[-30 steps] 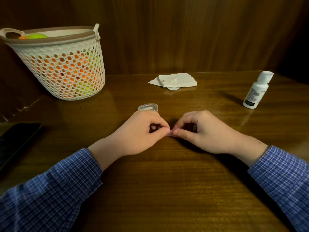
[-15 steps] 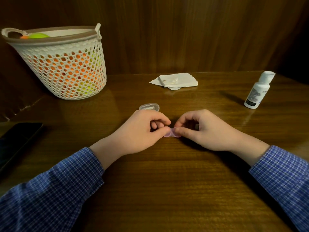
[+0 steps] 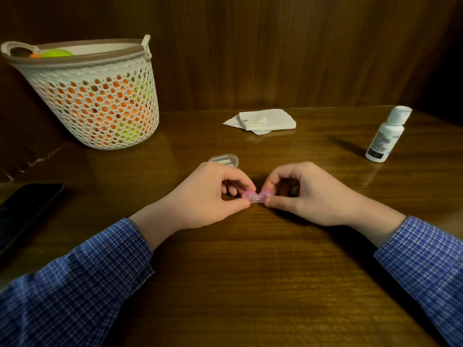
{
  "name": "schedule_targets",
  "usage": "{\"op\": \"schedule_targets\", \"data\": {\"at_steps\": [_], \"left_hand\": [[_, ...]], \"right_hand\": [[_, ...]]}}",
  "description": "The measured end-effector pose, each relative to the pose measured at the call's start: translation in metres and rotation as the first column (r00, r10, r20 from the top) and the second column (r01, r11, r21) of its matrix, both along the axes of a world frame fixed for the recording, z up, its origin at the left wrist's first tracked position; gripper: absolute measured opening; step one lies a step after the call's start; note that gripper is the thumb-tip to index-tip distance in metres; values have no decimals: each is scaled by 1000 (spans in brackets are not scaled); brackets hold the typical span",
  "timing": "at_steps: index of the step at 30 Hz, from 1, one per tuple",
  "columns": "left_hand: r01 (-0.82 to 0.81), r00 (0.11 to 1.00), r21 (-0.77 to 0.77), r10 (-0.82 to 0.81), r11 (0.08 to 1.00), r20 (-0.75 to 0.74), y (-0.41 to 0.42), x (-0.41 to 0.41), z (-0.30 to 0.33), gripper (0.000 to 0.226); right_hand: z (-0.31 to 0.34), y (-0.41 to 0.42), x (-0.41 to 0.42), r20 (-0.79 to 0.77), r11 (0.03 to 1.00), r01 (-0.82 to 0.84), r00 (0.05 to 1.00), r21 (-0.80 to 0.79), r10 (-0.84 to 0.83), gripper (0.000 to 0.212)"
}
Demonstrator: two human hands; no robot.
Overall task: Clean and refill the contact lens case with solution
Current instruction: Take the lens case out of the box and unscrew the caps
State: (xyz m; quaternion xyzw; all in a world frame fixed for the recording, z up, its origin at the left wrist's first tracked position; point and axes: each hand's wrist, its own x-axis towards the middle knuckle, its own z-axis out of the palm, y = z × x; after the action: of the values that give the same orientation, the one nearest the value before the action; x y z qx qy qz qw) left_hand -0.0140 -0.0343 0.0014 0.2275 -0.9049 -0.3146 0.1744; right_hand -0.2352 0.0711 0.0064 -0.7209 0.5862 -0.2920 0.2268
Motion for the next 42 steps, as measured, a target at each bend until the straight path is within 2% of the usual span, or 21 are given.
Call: {"op": "schedule_targets", "data": {"at_steps": [8, 13, 20, 25, 30, 36, 42], "left_hand": [[51, 998, 12, -52, 999, 30, -3, 0, 0, 14], [74, 997, 9, -74, 997, 27, -1, -1, 0, 16], [72, 997, 18, -72, 997, 19, -1, 0, 0, 16], [45, 999, 33, -46, 998, 21, 0, -1, 2, 20], [48, 999, 38, -48, 998, -6, 1, -2, 3, 17], [98, 994, -36, -99, 995, -40, 6, 0, 5, 13], [101, 994, -65, -104, 993, -38, 8, 1, 4, 15]], "right_hand": [[4, 1, 0, -36, 1000, -22, 999, 16, 23, 12], [5, 3, 1, -50, 999, -32, 998, 21, 33, 16], [3, 5, 8, -73, 1000, 26, 997, -1, -26, 37], [1, 6, 11, -66, 998, 68, 996, 4, -68, 28], [1, 7, 16, -122, 995, 100, 988, 5, -99, 37], [2, 5, 15, -139, 1000, 9, 990, 1, -8, 23], [5, -1, 9, -134, 997, -78, 988, 29, 81, 21]]}}
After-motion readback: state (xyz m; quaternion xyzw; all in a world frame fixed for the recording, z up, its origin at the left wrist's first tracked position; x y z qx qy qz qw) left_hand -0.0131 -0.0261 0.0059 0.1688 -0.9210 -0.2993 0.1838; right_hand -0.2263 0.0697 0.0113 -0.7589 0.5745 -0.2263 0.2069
